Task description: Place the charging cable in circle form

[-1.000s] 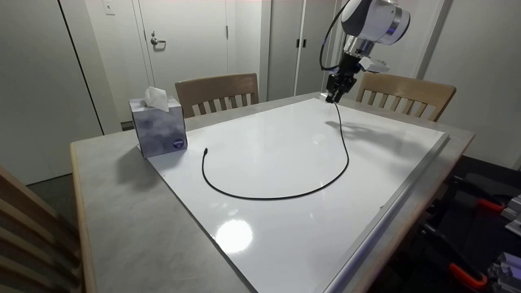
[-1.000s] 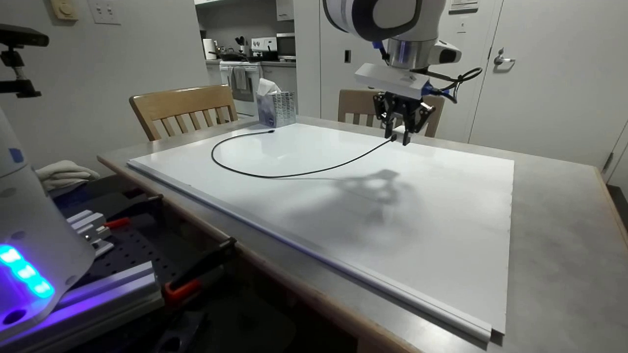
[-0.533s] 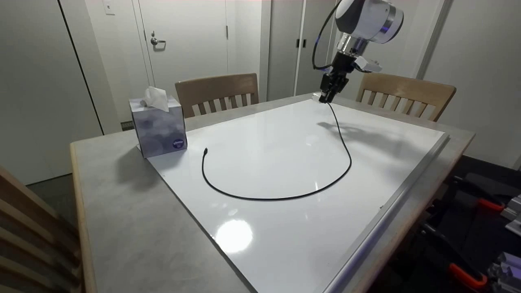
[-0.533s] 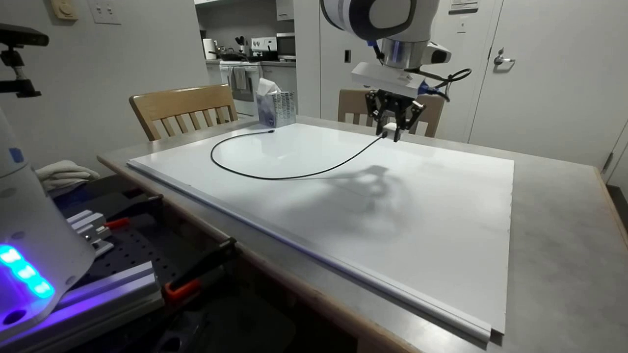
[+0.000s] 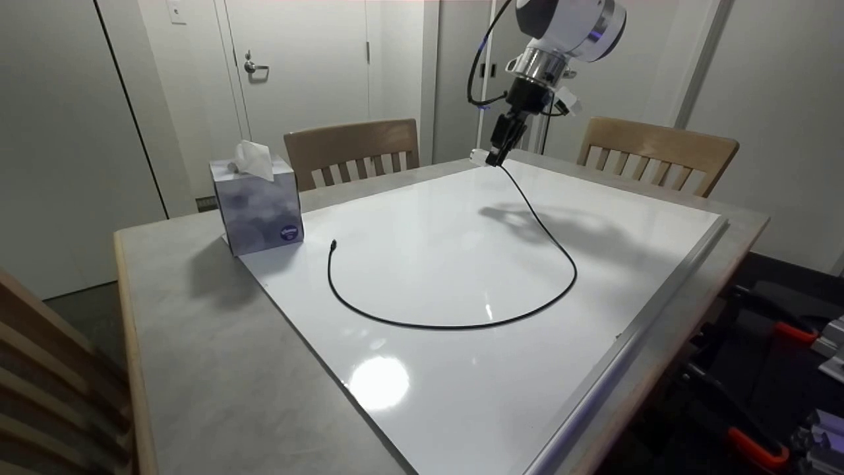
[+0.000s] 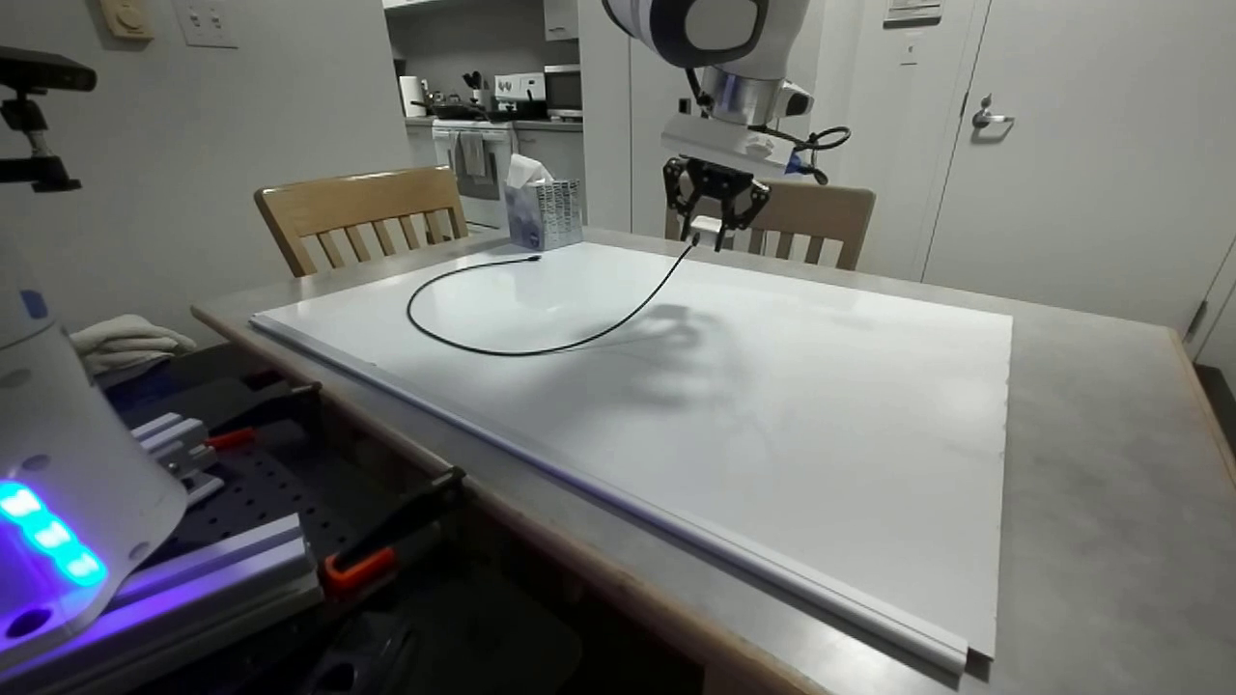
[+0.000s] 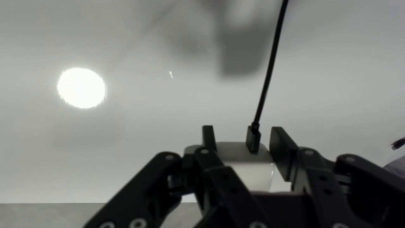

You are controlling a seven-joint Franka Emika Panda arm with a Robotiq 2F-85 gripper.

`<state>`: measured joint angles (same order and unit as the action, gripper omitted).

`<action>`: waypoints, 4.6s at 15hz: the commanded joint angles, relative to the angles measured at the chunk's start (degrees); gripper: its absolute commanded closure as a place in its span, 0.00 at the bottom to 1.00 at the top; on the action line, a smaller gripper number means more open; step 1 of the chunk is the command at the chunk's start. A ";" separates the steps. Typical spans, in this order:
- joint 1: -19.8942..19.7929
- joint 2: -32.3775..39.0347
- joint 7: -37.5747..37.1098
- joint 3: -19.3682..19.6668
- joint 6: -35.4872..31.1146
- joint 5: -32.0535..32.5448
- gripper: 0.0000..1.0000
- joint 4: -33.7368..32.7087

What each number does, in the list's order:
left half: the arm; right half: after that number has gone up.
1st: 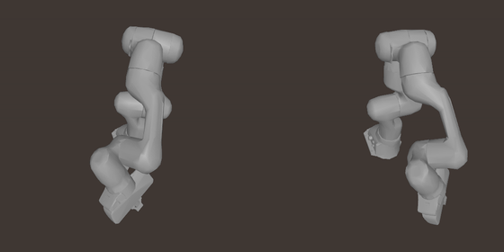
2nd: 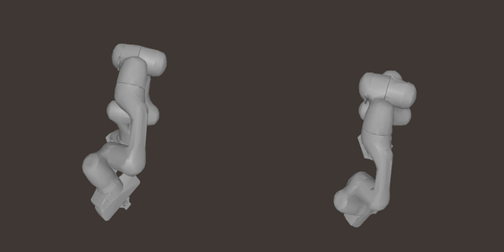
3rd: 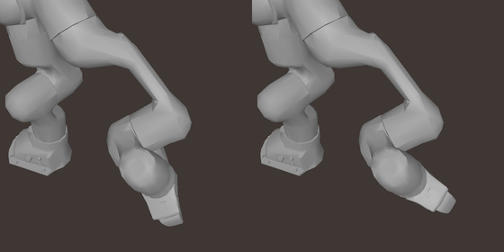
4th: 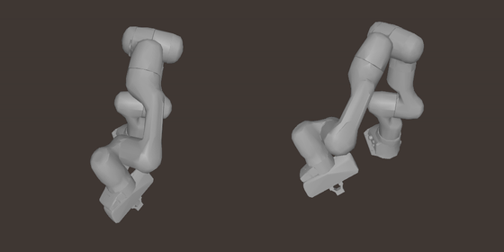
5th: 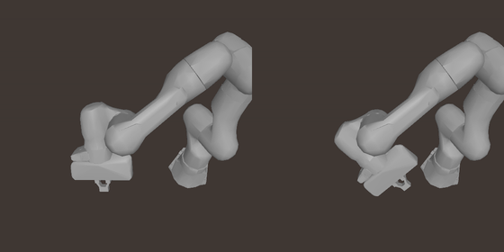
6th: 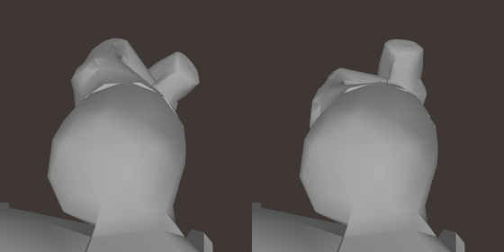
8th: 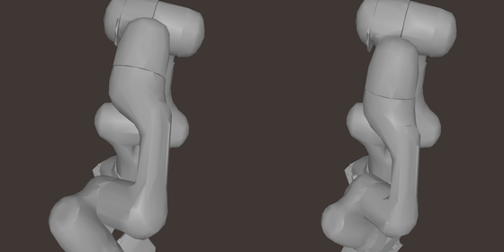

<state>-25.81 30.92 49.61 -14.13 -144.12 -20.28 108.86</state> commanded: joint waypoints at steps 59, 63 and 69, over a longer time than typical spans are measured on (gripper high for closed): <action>22.65 7.87 63.84 -0.16 -3.51 26.72 0.78 -1.16; 23.36 7.83 66.24 0.05 -1.87 26.24 0.53 -1.43; 23.77 8.03 70.04 -0.11 -0.09 27.78 0.78 -2.26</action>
<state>-2.90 38.77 117.10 -14.62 -146.00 6.42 107.63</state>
